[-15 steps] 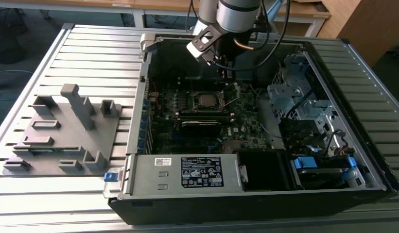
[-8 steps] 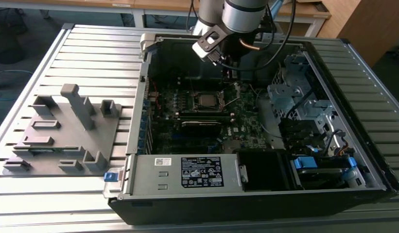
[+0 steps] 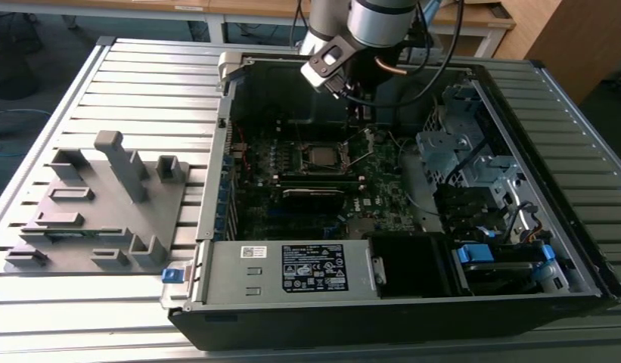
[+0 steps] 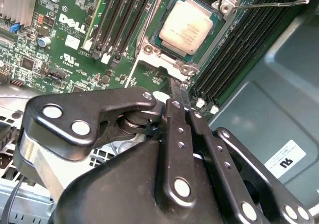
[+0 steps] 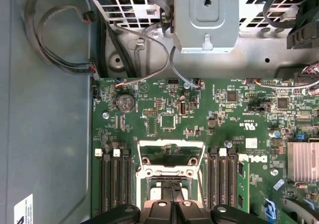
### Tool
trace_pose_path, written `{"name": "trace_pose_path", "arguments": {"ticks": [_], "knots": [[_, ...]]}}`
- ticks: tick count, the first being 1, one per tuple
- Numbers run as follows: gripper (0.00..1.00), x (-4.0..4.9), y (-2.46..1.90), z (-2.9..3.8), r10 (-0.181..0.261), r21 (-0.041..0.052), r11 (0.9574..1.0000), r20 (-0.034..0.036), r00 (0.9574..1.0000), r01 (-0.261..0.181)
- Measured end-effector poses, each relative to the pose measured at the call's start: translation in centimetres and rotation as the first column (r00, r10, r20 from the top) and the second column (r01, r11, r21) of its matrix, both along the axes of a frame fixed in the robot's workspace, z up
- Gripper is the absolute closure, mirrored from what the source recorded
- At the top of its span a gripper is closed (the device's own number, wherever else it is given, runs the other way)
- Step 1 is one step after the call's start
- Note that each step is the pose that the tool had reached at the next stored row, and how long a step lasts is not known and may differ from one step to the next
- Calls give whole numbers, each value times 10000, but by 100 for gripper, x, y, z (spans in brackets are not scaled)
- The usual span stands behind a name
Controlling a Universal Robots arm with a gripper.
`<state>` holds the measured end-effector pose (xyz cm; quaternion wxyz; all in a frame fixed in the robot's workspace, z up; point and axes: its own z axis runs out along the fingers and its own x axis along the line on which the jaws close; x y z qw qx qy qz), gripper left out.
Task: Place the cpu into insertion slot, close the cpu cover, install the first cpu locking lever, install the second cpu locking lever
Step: 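Close the cpu cover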
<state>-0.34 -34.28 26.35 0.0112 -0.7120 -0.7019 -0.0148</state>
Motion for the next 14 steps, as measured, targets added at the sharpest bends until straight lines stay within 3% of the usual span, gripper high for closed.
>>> {"name": "trace_pose_path", "arguments": {"ticks": [8,14], "knots": [[90,2,0,3,1,1,10000,0,10000,-1],[90,65,0,3,0,0,10000,0,10000,0]]}}
